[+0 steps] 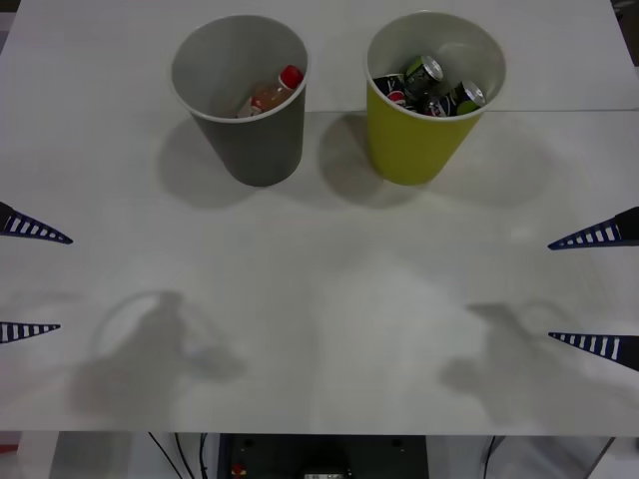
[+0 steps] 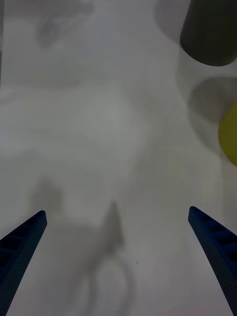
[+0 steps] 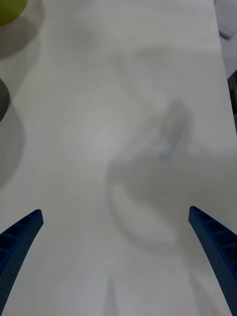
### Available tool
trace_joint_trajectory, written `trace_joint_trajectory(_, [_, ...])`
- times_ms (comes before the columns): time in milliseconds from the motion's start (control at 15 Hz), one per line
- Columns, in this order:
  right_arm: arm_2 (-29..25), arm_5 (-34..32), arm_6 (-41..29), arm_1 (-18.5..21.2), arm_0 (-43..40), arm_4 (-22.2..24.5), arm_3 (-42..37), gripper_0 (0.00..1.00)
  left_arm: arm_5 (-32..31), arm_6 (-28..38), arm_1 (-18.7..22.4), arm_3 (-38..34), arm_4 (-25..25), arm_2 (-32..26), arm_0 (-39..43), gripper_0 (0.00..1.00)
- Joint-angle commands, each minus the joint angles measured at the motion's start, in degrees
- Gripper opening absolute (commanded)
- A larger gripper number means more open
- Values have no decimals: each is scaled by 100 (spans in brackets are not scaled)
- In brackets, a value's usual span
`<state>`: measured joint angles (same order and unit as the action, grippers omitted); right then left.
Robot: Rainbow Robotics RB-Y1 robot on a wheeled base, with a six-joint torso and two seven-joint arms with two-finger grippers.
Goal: Put the can into the green bin and the plastic bottle into the gray bin
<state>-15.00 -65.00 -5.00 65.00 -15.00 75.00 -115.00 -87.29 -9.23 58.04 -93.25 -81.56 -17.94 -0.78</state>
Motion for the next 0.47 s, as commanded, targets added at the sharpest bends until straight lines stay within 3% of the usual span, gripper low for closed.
trace_joint_trajectory(67, [0,0,0,0,0,0,0,100,-86,-114,-294,0,-255,-105,-1,100])
trace_joint_trajectory(467, [0,0,0,0,0,0,0,100,-104,-237,-294,-26,-316,-105,-10,100])
